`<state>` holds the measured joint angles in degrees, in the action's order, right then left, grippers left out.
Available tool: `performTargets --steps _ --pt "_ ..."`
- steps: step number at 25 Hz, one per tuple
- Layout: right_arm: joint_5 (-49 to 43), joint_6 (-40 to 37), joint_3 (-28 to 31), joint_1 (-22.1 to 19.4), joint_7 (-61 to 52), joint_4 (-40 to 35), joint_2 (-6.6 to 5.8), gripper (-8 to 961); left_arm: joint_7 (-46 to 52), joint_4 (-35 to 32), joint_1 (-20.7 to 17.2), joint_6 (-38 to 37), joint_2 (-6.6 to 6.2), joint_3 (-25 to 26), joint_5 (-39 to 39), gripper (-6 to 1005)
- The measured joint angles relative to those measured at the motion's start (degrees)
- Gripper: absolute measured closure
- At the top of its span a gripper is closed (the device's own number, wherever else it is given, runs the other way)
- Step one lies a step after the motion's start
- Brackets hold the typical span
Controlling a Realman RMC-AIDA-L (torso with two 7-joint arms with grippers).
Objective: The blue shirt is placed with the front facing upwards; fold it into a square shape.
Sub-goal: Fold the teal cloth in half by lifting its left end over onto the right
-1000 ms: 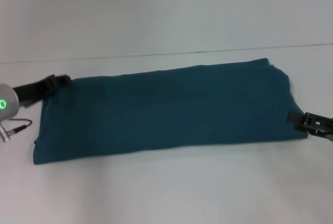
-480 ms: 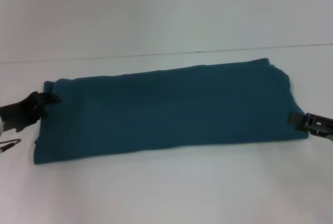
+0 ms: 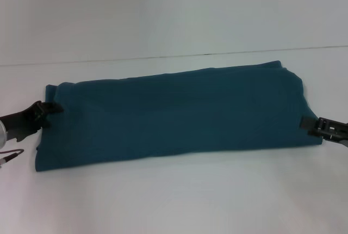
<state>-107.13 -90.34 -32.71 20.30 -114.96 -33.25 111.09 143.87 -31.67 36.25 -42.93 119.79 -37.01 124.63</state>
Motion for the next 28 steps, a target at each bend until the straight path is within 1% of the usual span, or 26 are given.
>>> performTargets --steps 11,14,18,20,23,28 --pt "0.0 0.2 -0.2 0.0 0.0 0.0 0.00 39 -0.9 0.3 0.0 0.2 -0.01 0.0 0.1 442" --pt "0.0 0.2 -0.2 0.0 0.0 0.0 0.00 39 -1.2 -0.2 -0.3 -0.8 -0.13 0.3 0.2 440" --pt "0.0 -0.1 0.1 -0.1 0.0 0.0 0.00 38 -0.9 -4.3 -2.5 -6.3 0.04 0.7 -0.3 437" --pt "0.0 -0.2 0.1 -0.1 0.0 0.0 0.00 38 -0.6 -5.3 -3.3 -7.9 0.09 0.7 -0.2 436" --pt "0.0 -0.2 0.1 -0.1 0.0 0.0 0.00 38 -0.2 -5.5 -4.2 -8.4 0.17 0.7 0.1 433" --pt "0.0 0.0 -0.1 0.0 0.0 0.0 0.00 38 -0.4 -5.1 -4.5 -7.8 0.34 0.7 0.1 430"
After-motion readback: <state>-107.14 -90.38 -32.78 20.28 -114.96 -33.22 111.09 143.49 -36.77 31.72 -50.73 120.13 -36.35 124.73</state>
